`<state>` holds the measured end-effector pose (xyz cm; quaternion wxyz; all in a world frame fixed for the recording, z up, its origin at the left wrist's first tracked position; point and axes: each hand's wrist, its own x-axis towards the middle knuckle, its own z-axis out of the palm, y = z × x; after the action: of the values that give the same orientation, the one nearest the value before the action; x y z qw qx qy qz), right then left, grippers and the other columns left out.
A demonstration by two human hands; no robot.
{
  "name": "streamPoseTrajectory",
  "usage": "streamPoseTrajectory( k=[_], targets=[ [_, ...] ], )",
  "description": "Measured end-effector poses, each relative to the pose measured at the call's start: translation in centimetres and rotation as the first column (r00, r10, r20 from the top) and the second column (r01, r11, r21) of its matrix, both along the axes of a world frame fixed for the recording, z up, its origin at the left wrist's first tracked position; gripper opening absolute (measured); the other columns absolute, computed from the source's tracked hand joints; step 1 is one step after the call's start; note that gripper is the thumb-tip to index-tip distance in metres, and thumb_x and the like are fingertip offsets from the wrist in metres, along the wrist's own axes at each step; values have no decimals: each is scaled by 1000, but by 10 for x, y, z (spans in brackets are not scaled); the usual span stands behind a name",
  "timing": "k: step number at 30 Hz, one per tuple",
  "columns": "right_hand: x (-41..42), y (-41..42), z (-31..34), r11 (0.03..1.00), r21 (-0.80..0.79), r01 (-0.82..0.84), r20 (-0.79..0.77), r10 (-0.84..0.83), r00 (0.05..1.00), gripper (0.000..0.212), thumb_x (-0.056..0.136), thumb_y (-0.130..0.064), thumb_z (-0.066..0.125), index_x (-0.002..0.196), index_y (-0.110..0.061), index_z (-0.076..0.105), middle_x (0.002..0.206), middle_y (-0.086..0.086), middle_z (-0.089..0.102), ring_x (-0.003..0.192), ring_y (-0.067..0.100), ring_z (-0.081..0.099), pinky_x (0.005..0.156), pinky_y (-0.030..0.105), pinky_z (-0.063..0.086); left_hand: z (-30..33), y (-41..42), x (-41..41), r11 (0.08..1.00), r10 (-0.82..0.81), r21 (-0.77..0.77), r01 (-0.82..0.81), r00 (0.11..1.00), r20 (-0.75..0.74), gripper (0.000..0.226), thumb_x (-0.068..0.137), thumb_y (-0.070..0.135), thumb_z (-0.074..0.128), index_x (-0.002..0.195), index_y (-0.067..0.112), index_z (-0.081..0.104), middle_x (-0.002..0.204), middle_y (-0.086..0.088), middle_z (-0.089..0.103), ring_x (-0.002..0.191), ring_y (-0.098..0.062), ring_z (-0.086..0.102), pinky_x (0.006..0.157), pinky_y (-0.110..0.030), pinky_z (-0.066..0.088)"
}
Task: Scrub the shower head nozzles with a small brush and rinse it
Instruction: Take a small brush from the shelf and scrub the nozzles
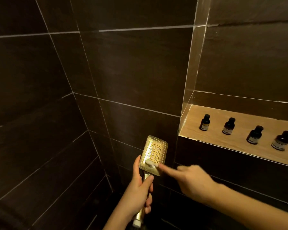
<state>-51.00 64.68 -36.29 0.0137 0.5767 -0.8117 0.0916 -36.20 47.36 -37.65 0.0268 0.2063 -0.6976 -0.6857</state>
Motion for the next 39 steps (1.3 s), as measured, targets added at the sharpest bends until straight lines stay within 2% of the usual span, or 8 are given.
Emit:
streamPoseTrajectory(
  k=[6,12,16,18,21,25,30,39],
  targets=[
    [-24,-9,3,983,-120,139,-63,-147,987,88,96,-26,47,140,-59,-22,86,-6,63,66,10,59,58,26,52,-5,1,5,999,-32,14,31,999,37,78,106,28,50,134,83,2,89,-13,56,47,-14,49,41,-29,43],
    [14,-10,-9,994,7,-106,-51,106,993,73,95,-27,44,153,-46,4,80,-5,59,54,8,52,47,22,43,-8,-3,2,998,-10,58,8,999,37,79,105,27,51,135,82,2,87,-12,57,47,-15,49,40,-28,42],
    [-7,-8,-6,988,-122,99,-74,-109,991,74,93,-31,35,149,-52,-10,77,-5,60,53,10,53,47,28,51,-10,-5,4,999,-24,32,23,999,30,83,105,28,52,138,80,-4,91,-13,58,47,-15,51,40,-30,44],
    [3,-9,-11,995,-86,40,-32,-43,999,70,94,-31,31,151,-49,-6,78,-6,59,53,8,52,48,28,51,-10,-6,4,999,-27,34,26,999,38,84,105,28,52,136,81,-5,93,-13,59,48,-15,53,41,-31,45],
    [25,-11,-16,997,-27,-72,-38,71,997,74,96,-29,40,152,-46,-5,81,-7,58,55,7,51,49,25,49,-9,-10,4,997,-17,74,15,999,36,84,105,27,52,135,82,-2,94,-15,60,49,-17,53,41,-30,45],
    [12,-18,-10,983,-128,128,-69,-137,988,89,88,-20,64,153,-43,8,73,-7,59,49,5,49,42,21,45,-8,-10,3,993,-17,113,16,1000,10,85,104,24,54,136,82,1,91,-14,60,50,-18,52,41,-30,44],
    [36,-17,-16,1000,26,-11,-64,12,998,92,86,-26,62,153,-43,2,72,-7,55,48,7,48,40,23,42,-8,-9,4,986,28,162,-28,1000,5,80,105,23,53,137,80,6,92,-15,60,49,-18,51,41,-30,43],
    [36,-7,-17,988,-47,144,-39,-146,988,102,75,-17,74,155,-38,13,63,-10,48,43,7,41,37,22,33,0,-6,2,963,144,232,-135,989,-19,79,105,19,52,135,81,12,90,-14,59,47,-17,48,41,-29,41]
  ],
)
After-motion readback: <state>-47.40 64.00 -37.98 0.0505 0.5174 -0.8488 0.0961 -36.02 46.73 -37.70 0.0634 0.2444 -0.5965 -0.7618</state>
